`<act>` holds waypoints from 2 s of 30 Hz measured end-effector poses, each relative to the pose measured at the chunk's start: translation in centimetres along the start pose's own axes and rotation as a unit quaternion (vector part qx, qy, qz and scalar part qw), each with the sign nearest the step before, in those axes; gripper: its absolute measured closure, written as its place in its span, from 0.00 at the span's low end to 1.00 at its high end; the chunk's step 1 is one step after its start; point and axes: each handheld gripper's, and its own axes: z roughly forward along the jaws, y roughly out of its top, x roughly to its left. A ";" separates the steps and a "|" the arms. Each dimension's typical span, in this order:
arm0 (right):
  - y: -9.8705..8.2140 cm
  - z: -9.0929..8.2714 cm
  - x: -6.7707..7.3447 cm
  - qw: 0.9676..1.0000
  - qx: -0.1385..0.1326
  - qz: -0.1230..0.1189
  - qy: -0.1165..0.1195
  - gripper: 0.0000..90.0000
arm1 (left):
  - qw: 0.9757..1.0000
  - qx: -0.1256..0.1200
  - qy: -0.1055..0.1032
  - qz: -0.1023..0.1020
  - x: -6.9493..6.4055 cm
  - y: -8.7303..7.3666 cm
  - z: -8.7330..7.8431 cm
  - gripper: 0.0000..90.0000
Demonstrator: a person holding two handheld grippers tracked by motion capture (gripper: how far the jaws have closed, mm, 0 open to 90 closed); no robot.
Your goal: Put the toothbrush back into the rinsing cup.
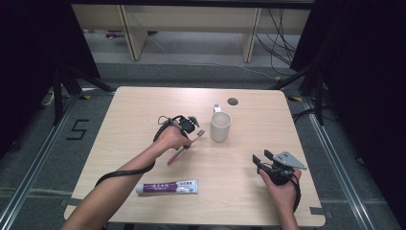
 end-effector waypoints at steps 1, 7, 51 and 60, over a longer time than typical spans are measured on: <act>0.0 0.0 0.0 1.000 -0.001 0.000 0.001 0.49 | 1.000 -0.002 -0.001 0.000 0.1 -0.1 -0.3 0.91; 0.0 0.0 0.0 1.000 -0.001 0.001 -0.001 0.49 | 0.998 -0.060 -0.006 0.004 0.6 -0.9 -1.8 0.91; 0.0 0.1 0.1 1.000 -0.002 -0.001 -0.001 0.49 | 0.850 -0.525 -0.035 -0.015 2.8 -2.8 -5.5 0.91; -0.1 0.2 0.1 1.000 -0.011 0.000 0.001 0.49 | 0.837 -0.546 -0.029 -0.007 3.0 -1.3 -5.6 0.91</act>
